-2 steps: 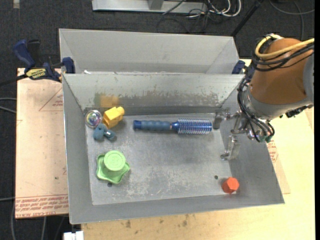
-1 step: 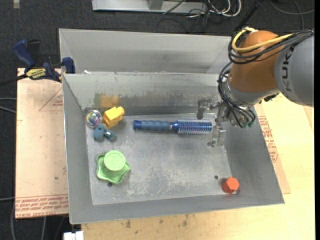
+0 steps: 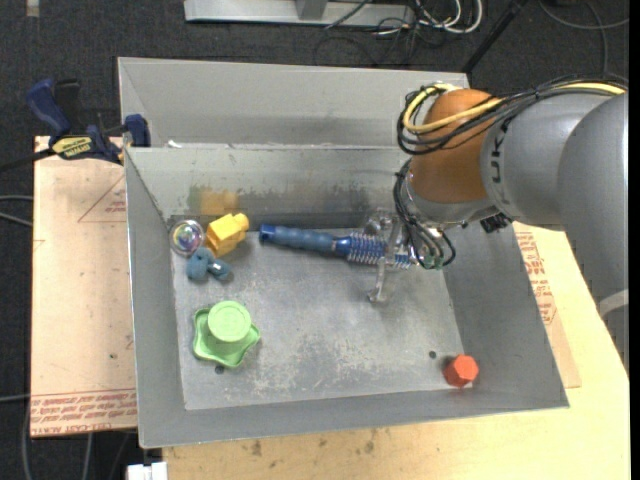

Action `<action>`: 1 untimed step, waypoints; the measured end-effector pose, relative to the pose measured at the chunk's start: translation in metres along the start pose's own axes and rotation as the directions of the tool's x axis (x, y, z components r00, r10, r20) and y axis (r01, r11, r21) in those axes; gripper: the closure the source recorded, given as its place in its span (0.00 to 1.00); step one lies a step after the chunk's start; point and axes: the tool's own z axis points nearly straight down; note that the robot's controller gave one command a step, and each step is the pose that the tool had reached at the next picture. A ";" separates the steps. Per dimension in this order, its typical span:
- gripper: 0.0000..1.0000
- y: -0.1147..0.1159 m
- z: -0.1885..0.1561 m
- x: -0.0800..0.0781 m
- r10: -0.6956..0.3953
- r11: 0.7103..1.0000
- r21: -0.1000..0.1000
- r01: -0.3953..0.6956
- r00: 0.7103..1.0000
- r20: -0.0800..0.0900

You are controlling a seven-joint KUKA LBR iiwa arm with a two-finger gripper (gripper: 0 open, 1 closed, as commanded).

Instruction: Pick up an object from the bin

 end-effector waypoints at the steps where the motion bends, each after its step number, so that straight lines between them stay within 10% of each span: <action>1: 1.00 -0.001 -0.001 0.000 0.000 1.000 0.002 0.000 1.000 0.001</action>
Offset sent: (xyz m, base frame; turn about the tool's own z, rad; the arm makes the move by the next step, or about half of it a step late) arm 0.0000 0.0000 0.0000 0.0000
